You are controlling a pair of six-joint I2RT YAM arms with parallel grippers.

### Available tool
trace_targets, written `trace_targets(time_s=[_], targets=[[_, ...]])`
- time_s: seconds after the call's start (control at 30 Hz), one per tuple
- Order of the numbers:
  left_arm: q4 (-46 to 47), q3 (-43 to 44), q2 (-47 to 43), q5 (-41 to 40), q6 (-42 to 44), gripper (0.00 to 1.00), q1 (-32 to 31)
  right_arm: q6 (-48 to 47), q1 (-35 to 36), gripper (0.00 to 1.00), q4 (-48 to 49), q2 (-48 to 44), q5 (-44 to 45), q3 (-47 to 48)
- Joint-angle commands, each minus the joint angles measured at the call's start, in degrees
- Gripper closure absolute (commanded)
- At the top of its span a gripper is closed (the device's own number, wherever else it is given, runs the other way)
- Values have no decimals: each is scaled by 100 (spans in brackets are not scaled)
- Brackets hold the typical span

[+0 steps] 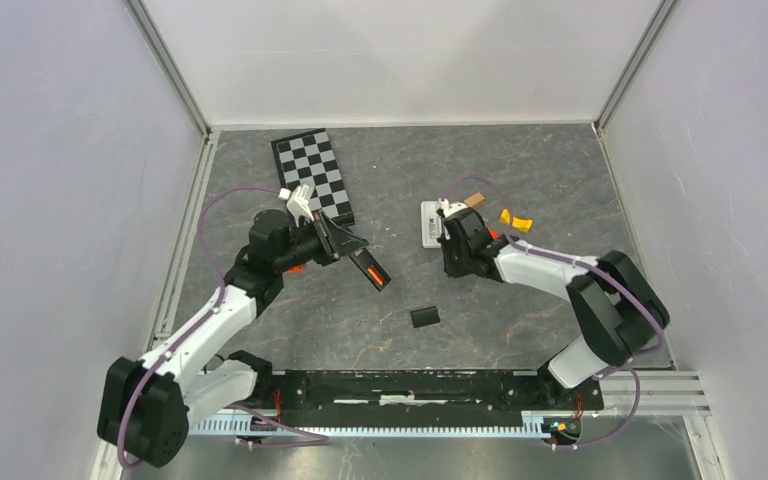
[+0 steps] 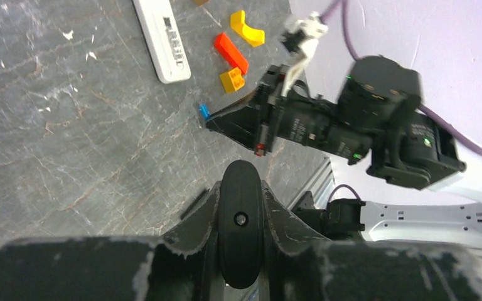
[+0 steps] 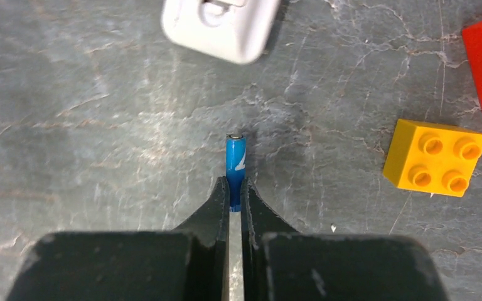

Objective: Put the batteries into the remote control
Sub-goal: Pick up the battery from the center of the board, then load the battery into the remote control.

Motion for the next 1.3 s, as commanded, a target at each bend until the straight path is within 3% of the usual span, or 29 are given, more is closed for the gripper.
trace_targets(time_s=[0.0, 0.33, 0.5, 0.97, 1.27], targets=[[559, 73, 415, 366, -581, 98, 29, -600, 6, 100, 908, -917, -580, -415], [1213, -25, 1164, 752, -874, 98, 22, -941, 114, 100, 2760, -2675, -3081, -1529], [1864, -178, 1294, 1053, -930, 98, 24, -876, 234, 100, 3118, -3034, -3946, -1641], [3487, -913, 758, 1012, -993, 98, 16, -1444, 1061, 100, 1863, -3137, -3437, -767], [3575, -1014, 542, 1047, -1083, 98, 12, -1740, 1231, 100, 2303, -3417, -4527, -863]])
